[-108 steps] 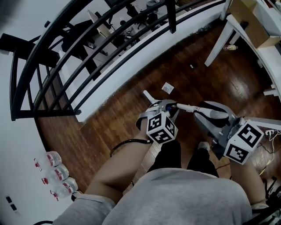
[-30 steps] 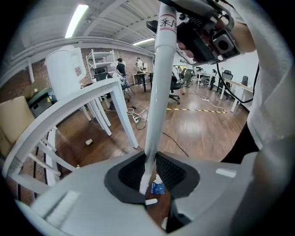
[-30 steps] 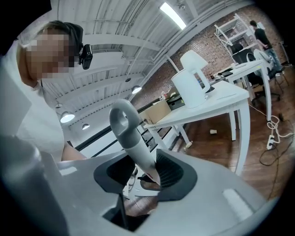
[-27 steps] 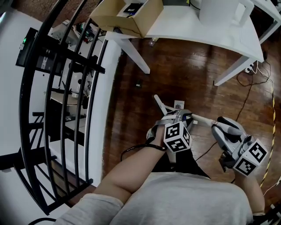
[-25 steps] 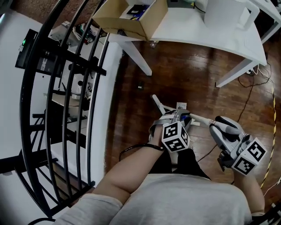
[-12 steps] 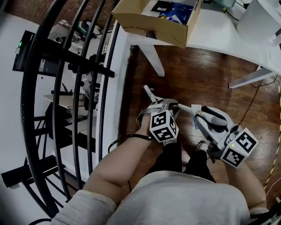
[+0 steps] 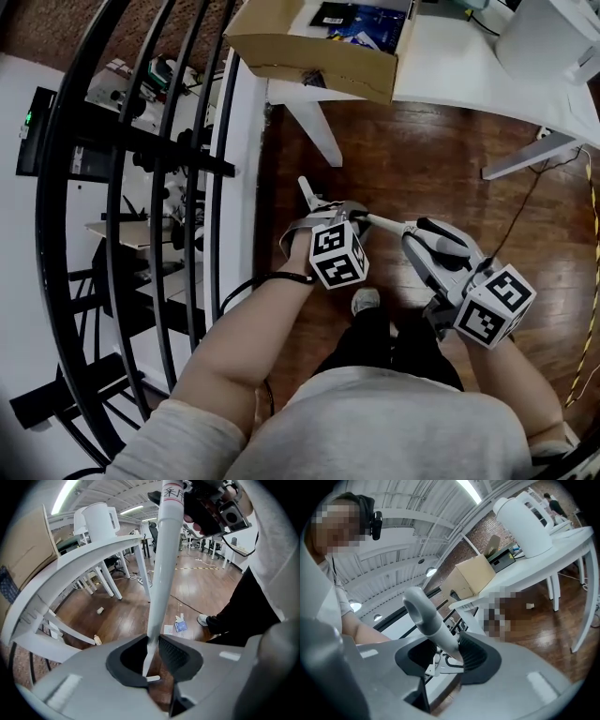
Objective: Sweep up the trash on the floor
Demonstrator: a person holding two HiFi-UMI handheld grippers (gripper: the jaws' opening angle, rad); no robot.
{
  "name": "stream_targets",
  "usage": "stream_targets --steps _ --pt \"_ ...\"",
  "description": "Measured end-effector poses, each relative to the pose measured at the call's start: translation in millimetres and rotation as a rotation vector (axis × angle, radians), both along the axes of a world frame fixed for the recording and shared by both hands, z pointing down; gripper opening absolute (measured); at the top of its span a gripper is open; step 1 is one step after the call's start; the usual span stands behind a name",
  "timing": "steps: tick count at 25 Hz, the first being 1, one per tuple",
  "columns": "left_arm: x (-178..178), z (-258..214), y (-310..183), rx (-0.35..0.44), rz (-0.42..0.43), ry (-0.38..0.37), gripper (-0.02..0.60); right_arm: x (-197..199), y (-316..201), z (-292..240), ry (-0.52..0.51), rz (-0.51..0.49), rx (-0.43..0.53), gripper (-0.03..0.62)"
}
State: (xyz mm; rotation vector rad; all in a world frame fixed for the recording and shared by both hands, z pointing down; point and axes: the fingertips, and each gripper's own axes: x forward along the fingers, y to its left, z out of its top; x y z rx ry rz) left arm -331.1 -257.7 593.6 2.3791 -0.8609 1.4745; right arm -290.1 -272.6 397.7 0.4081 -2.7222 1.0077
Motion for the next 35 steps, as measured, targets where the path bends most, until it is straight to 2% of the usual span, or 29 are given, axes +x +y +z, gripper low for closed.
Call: stream_targets --steps 10,17,26,35 --pt "40.7 11.2 -17.4 -0.021 0.089 0.033 0.071 43.2 -19.5 14.6 0.062 0.100 -0.007 0.137" --pt "92.9 7.3 -20.8 -0.018 0.137 0.061 0.072 93.3 -22.0 9.3 0.074 0.141 0.008 0.135" --pt "206.1 -1.3 -21.3 -0.028 0.248 0.097 0.072 204.2 -21.0 -0.9 0.110 0.204 0.028 0.130" --pt "345.2 -2.6 -6.3 -0.023 0.365 0.150 0.072 338.8 -5.1 -6.2 0.123 0.343 0.027 0.129"
